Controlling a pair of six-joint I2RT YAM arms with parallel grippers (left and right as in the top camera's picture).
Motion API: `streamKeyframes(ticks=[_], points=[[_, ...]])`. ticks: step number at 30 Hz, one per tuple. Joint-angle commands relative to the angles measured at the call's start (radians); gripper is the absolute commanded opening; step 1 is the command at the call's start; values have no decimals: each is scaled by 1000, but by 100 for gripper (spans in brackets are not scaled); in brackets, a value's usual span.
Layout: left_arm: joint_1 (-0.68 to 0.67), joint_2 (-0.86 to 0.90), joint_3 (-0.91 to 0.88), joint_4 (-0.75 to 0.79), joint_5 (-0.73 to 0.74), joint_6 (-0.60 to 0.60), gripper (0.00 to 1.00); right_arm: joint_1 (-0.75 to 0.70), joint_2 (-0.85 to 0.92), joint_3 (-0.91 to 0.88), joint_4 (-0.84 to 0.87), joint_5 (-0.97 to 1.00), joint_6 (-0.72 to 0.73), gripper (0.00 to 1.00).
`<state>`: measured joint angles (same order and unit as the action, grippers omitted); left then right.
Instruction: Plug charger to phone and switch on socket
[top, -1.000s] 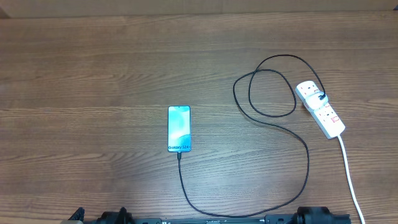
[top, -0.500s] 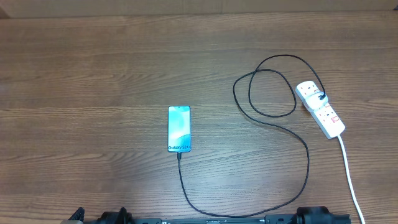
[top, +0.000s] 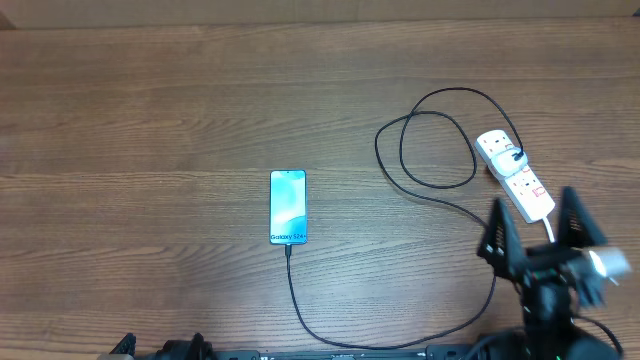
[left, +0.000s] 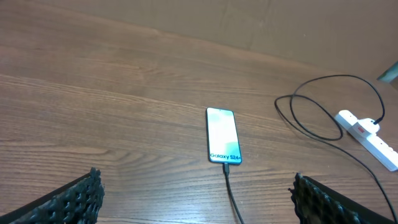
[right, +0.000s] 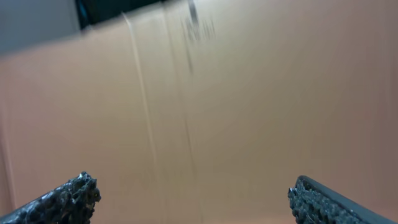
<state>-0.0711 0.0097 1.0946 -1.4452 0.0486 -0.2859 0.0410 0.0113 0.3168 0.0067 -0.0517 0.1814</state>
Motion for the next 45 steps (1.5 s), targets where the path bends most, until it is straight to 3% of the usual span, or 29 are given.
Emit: streamKeyframes(ticks=[1,11,15,45], points=[[6,-5,5,1,7,-10,100,5,-6,-88,15,26,35,100],[6,-5,5,1,7,-10,100,5,-6,-275,-7,74,34,100],[6,-5,5,1,7,-10,100,5,-6,-282,-153,73,35,100],[6,-5,5,5,7,-10,100,3,-9,-310,-84,61,35,100]])
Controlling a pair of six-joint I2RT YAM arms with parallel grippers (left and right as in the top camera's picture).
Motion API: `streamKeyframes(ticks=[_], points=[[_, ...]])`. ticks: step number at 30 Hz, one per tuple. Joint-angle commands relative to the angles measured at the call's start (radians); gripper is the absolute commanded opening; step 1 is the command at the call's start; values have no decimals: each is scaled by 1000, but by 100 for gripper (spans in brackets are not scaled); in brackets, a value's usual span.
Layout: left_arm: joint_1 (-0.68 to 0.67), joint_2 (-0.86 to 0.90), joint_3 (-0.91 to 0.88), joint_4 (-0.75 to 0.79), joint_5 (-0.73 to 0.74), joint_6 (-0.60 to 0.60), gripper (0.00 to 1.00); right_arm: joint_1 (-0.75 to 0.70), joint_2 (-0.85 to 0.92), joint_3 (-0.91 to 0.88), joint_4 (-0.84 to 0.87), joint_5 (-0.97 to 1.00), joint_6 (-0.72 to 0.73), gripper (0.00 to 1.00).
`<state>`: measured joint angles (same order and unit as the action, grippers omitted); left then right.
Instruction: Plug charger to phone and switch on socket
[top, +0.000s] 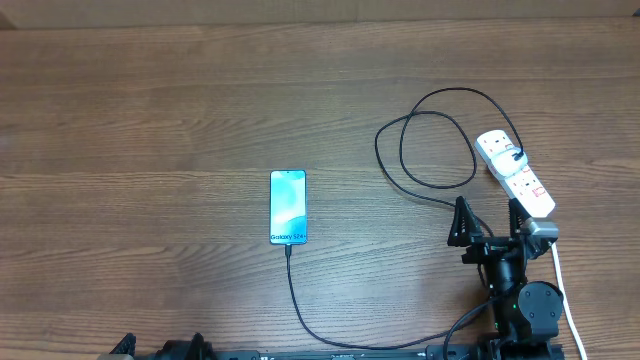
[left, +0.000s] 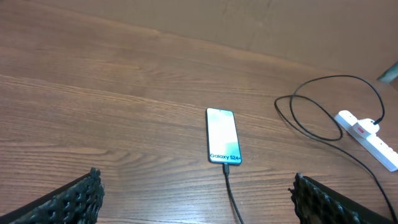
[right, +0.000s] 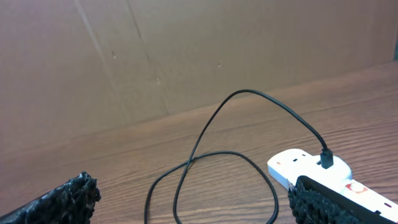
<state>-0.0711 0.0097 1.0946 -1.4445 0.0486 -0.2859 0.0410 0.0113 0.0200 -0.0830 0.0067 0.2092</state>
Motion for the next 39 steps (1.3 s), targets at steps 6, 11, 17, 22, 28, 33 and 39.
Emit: streamKeyframes(ticks=[6,11,17,22,28,33,39], points=[[6,-5,5,5,7,-10,100,3,-8,-12,2,3,7,100],[6,-5,5,4,7,-10,100,3,-8,-12,2,3,7,100],[6,-5,5,4,7,-10,100,3,-8,-12,2,3,7,100],[6,-5,5,4,7,-10,100,3,-8,-12,2,3,7,100],[47,-5,-110,212,11,3,100,3,-8,-12,2,3,7,100],[66,-6,-389,464,19,17,99,3,-8,-12,2,3,7,100],[66,-6,-672,765,19,18,99,3,-8,-12,2,3,7,100]])
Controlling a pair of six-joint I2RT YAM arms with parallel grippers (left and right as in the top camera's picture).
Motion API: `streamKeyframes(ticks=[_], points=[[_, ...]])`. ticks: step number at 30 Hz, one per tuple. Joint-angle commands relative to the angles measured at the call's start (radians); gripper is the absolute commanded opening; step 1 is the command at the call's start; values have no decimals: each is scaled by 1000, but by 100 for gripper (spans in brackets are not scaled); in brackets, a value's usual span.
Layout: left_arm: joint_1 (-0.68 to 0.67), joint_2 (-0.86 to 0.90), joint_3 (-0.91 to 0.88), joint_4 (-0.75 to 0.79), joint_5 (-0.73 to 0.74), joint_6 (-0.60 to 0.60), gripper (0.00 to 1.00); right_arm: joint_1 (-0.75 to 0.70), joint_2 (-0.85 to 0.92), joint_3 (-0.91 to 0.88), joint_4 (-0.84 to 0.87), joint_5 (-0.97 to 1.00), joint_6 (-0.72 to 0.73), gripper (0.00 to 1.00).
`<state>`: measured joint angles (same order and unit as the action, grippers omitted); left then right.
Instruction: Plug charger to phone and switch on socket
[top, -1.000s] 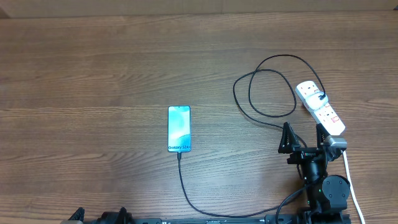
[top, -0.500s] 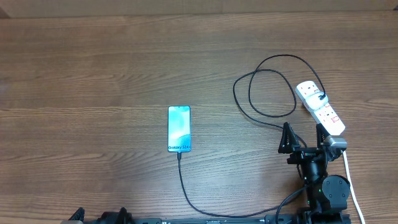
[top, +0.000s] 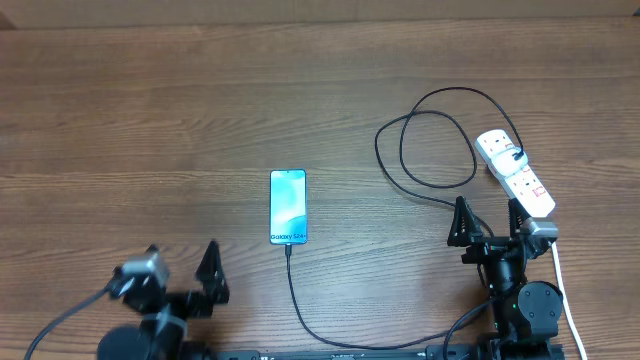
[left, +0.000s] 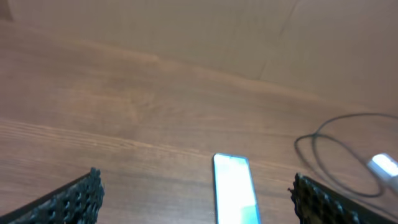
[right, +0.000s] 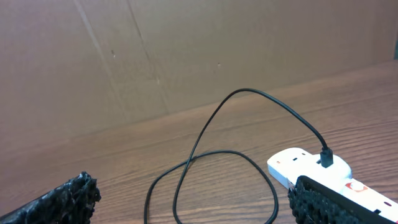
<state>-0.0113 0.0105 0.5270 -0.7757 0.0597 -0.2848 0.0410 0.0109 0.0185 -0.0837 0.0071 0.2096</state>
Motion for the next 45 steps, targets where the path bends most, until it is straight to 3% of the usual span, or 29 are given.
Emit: streamKeyframes(ticks=[1,9,17,26,37,42,45], points=[[6,-7,-145,151,8,19,100,3,-8,-11,3,2,7,100],[6,-7,-382,541,11,109,99,3,-8,-11,3,3,7,100],[11,-7,-524,738,12,290,100,3,-8,-11,3,2,7,100],[61,-7,-523,699,4,421,100,3,-8,-11,3,2,7,100],[97,-7,-523,699,15,454,100,3,-8,-11,3,2,7,100],[97,-7,-523,697,-29,307,100,3,-8,-11,3,2,7,100],[97,-7,-523,697,-39,281,100,3,-8,-11,3,2,7,100]])
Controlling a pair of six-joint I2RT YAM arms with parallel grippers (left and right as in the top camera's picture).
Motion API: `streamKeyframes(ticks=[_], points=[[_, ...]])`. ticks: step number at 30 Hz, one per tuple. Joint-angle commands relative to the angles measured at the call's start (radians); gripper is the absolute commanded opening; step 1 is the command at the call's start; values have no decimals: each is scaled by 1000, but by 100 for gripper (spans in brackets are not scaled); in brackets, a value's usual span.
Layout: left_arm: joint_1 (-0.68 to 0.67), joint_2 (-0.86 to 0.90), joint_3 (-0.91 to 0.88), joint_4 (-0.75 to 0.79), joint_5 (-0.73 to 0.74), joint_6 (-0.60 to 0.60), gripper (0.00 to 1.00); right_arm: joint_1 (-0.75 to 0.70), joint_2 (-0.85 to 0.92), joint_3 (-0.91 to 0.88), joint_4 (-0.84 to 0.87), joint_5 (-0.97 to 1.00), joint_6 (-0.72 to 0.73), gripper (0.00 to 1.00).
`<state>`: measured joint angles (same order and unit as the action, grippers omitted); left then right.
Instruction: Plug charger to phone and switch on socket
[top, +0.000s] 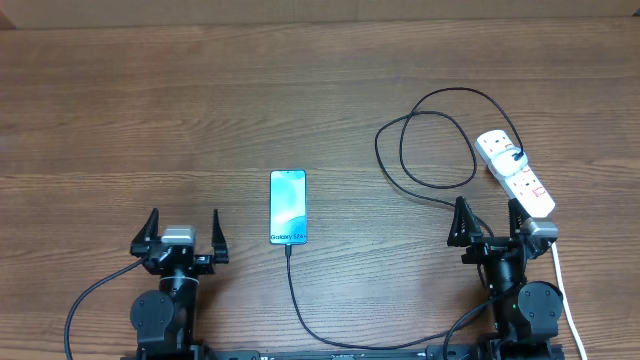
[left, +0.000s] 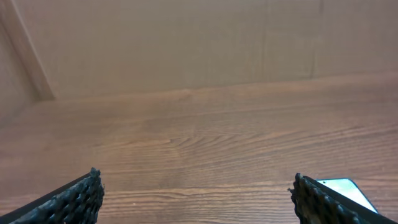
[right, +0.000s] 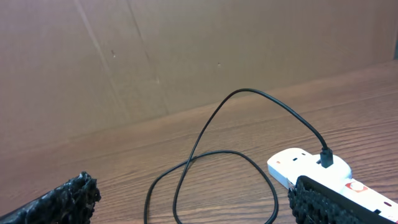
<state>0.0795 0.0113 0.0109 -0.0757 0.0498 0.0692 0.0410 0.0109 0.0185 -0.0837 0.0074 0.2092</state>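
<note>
The phone (top: 287, 206) lies screen up and lit at the table's middle; only its corner (left: 346, 185) shows in the left wrist view. A black charger cable (top: 300, 310) meets its near edge, runs right and loops (right: 211, 168) back to a plug (right: 326, 158) in the white power strip (top: 515, 175). My left gripper (top: 183, 228) stands open left of the phone with nothing between its fingers (left: 73, 199). My right gripper (top: 487, 218) is open and empty just in front of the power strip (right: 311, 169).
The wooden table (top: 150, 110) ends at a brown cardboard wall (right: 186, 50) at the back. The strip's white lead (top: 562, 280) runs toward the near edge beside the right arm. A red switch (right: 356, 185) shows on the strip.
My left arm was tilted at the lower left near the table's edge and now stands straight, further forward, left of the phone. The right arm, phone and cable have not moved.
First my right gripper was open and raised beside the strip, and the left arm sat at the near edge. Then the right arm stood low before the strip and stayed. The left arm showed at the lower left, and now stands beside the phone.
</note>
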Motion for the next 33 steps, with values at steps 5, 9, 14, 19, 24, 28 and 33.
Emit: streamKeyframes(ticks=[5,9,14,19,24,28,33], points=[[6,-8,-6,-4,-33,-72,100,3,-8,-11,3,2,7,100],[6,-8,-6,-4,-32,-69,100,3,-8,-11,3,2,7,100],[6,-8,-6,0,-7,-72,100,3,-8,-11,3,2,7,100],[6,-8,-6,0,-8,-73,100,3,-8,-11,3,2,7,100],[6,-8,-6,0,-8,-73,100,3,-8,-11,3,2,7,100],[6,-8,-6,0,-8,-73,99,3,-8,-11,3,2,7,100],[6,-8,-6,0,-8,-73,100,3,-8,-11,3,2,7,100]])
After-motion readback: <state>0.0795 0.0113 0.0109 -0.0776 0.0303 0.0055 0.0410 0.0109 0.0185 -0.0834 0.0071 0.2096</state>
